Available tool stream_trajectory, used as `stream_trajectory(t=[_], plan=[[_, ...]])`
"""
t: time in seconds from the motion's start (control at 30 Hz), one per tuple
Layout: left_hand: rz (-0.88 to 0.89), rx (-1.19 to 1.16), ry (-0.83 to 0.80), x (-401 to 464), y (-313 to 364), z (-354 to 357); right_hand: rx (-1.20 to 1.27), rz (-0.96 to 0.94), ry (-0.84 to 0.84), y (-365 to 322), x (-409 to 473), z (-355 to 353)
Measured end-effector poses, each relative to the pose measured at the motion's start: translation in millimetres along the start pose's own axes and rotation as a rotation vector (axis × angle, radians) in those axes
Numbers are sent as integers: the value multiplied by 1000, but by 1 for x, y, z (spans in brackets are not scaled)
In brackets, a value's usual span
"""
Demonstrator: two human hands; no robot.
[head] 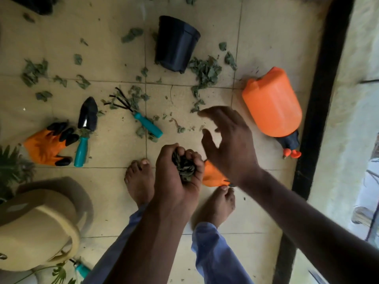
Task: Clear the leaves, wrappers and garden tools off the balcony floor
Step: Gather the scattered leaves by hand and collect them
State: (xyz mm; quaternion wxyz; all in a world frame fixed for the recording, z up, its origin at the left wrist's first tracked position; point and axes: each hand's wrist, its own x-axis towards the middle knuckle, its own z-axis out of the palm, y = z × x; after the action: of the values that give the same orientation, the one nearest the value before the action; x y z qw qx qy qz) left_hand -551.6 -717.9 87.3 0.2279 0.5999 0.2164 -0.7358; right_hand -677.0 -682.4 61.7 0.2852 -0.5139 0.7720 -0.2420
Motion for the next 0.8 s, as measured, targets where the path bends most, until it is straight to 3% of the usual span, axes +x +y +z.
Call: stream_trajectory(t=[0.17, 0.4, 0.67, 0.8], plan=[[-9, 12, 20, -4, 6, 11, -438, 153, -210, 78, 84, 65], [1, 55, -23, -2, 13, 13, -507, 276, -177, 102, 139, 115], [54, 112, -44, -3, 13, 13, -201, 414, -55, 117, 86, 122], [-5, 83, -11, -6, 13, 17, -55, 346, 54, 94, 53, 85]])
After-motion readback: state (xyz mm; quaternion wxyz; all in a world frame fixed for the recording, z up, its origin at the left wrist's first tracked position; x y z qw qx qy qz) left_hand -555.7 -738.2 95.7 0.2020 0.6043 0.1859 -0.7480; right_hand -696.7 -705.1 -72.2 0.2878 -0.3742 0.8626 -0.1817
